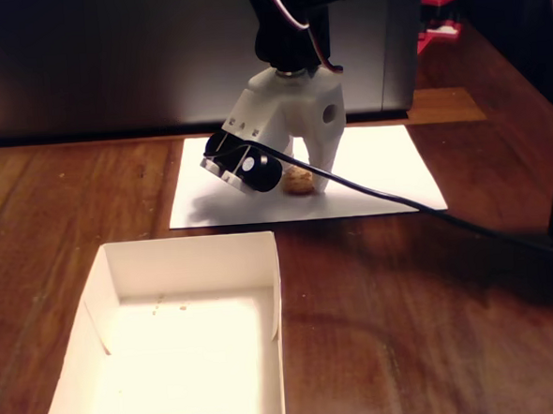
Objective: Grasp a mini cookies block and put it in the white box.
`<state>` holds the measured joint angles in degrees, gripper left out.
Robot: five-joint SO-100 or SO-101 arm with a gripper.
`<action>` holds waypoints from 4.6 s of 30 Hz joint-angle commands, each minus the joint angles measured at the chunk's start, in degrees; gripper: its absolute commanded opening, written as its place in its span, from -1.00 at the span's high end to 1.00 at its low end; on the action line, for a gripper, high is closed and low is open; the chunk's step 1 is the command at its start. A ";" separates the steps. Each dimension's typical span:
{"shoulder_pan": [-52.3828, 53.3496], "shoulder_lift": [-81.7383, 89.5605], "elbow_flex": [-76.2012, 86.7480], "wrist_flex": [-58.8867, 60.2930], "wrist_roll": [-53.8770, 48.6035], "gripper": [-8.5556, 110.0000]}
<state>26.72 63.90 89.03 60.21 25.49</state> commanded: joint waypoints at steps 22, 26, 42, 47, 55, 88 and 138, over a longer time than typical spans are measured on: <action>0.97 10.55 -6.86 -2.46 -5.27 0.57; 0.70 12.30 -7.91 -2.37 -6.59 0.57; -3.43 22.50 -8.70 -4.04 -16.00 0.58; -8.09 25.66 -10.02 -4.13 -21.36 0.58; -15.82 28.65 -15.38 -1.23 -24.87 0.58; -42.71 21.01 -21.71 0.79 -24.43 0.59; -41.48 10.90 -19.69 -1.76 -17.23 0.13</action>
<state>-15.56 71.28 74.53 59.15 8.44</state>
